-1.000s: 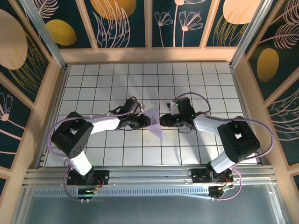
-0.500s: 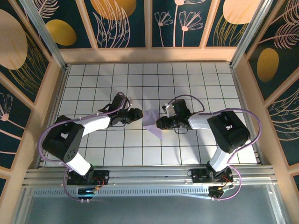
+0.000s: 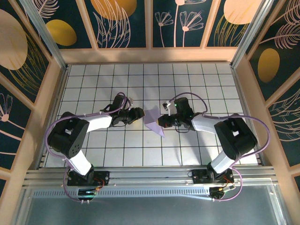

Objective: Fold a paper plane with a square sheet of paper (fold left side to right side)
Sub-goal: Fourth fold the wing at the center of the table.

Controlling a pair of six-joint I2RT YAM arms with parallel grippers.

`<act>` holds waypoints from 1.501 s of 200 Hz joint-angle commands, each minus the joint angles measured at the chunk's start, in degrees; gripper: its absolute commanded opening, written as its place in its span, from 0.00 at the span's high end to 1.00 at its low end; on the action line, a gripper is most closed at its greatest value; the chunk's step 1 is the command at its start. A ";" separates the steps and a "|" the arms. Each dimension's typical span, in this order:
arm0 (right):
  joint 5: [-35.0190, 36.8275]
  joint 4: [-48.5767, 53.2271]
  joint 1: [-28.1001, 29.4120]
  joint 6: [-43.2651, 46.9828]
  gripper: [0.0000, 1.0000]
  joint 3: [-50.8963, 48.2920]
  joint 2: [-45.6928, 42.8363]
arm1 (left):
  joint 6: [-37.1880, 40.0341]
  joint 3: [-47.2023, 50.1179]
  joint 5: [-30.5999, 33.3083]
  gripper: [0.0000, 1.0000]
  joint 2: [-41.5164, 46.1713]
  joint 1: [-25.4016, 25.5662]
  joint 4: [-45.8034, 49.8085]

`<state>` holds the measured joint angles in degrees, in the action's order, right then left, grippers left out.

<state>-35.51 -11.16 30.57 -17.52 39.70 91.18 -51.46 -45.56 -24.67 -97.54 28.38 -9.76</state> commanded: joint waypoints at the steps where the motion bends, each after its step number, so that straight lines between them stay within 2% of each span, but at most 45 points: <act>1: -1.88 -1.95 -0.66 -1.00 1.00 -1.71 -1.74 | -1.45 -0.19 -3.68 0.48 -2.60 -0.34 -4.58; 114: -4.57 -6.93 -2.04 -3.46 1.00 -4.31 -3.82 | -1.49 -4.18 -7.80 0.52 -9.68 -0.35 -7.02; 175: -5.40 -8.30 -2.53 -4.10 1.00 -4.98 -4.27 | -1.57 -5.29 -9.24 0.59 -11.78 -0.34 -7.95; 196: -5.63 -8.62 -2.66 -4.28 1.00 -5.16 -4.26 | -1.84 -5.75 -9.52 0.65 -12.22 -0.34 -8.39; 216: -5.05 -7.92 -2.75 -4.04 1.00 -5.14 -4.19 | -1.89 -5.86 -9.54 0.76 -12.24 -0.34 -8.55; 222: -4.36 -7.21 -2.79 -3.87 1.00 -5.08 -4.24 | -2.04 -5.81 -9.40 0.80 -12.16 -0.34 -8.69; 236: -1.72 -4.47 -2.75 -3.09 0.87 -4.64 -4.82 | -2.37 -5.45 -9.22 0.87 -11.60 -0.34 -8.97; 268: 7.21 4.96 -2.60 -1.21 0.67 -2.53 -8.83 | -4.98 -4.23 -8.90 0.89 -10.01 -0.02 -10.63; 300: 22.28 18.44 0.21 0.60 0.63 1.94 -13.31 | -9.14 -3.43 -7.59 0.91 -9.33 1.16 -12.39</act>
<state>-26.98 -4.34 28.56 -19.27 37.58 81.67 -56.49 -49.80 -32.86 -108.81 28.51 -18.94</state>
